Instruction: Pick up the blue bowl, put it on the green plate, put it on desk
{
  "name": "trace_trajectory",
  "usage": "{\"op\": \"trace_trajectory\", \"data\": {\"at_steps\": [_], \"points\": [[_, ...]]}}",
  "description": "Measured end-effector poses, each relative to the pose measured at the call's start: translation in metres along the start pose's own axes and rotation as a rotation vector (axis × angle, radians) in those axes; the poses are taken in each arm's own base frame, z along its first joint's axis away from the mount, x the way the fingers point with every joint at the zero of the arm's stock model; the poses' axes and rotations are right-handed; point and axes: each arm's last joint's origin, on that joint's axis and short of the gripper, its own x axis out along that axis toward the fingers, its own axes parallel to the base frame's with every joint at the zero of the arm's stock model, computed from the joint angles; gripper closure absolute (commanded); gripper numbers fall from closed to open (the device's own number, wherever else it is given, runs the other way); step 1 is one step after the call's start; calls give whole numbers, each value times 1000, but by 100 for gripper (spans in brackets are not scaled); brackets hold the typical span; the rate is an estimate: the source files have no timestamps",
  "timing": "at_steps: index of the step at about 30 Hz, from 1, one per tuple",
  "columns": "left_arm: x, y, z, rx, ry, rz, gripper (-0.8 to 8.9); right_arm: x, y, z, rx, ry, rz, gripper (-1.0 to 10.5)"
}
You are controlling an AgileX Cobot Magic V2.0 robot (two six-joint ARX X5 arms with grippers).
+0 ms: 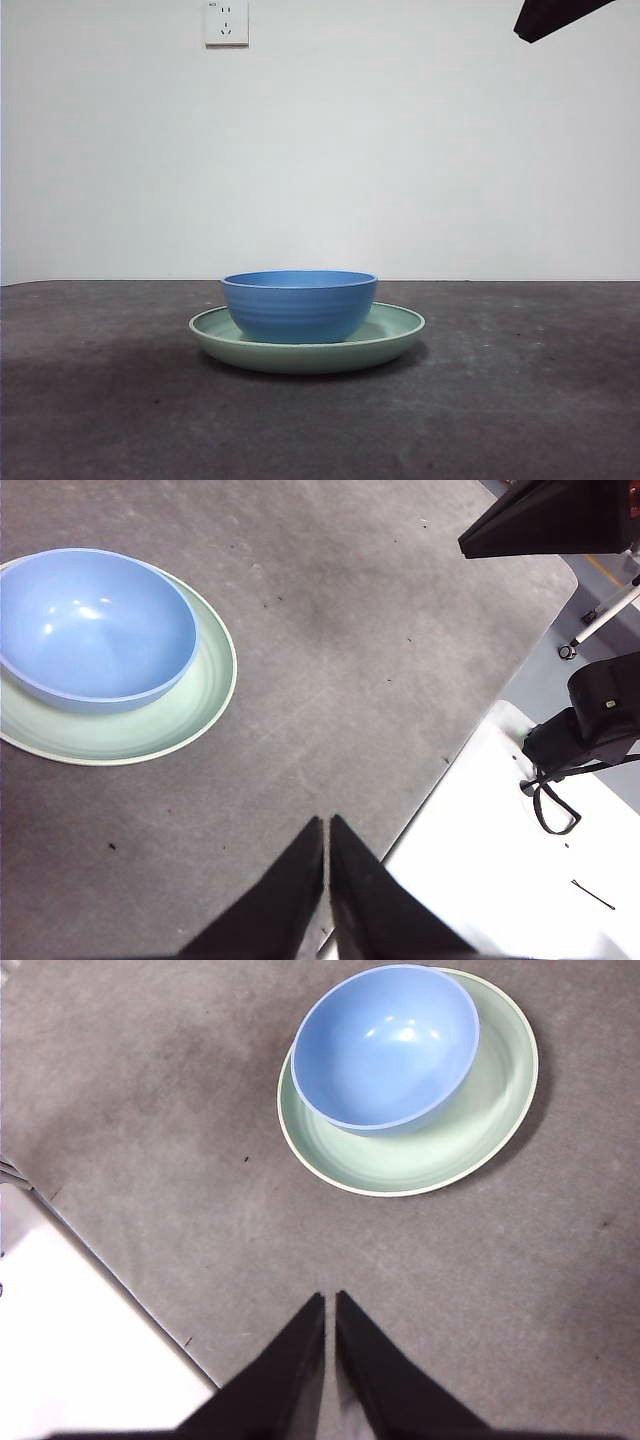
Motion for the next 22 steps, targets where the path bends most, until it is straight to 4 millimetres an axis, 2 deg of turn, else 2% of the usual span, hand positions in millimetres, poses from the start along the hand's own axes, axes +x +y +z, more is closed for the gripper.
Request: {"op": "trace_trajectory", "data": {"at_steps": [16, 20, 22], "points": [[-1, 0, 0, 2, -3, 0, 804, 0, 0, 0, 0, 0, 0, 935], [-14, -5, -2, 39, -69, 20, 804, 0, 0, 0, 0, 0, 0, 935], [-26, -6, 0, 90, -174, 81, 804, 0, 0, 0, 0, 0, 0, 935]]}}
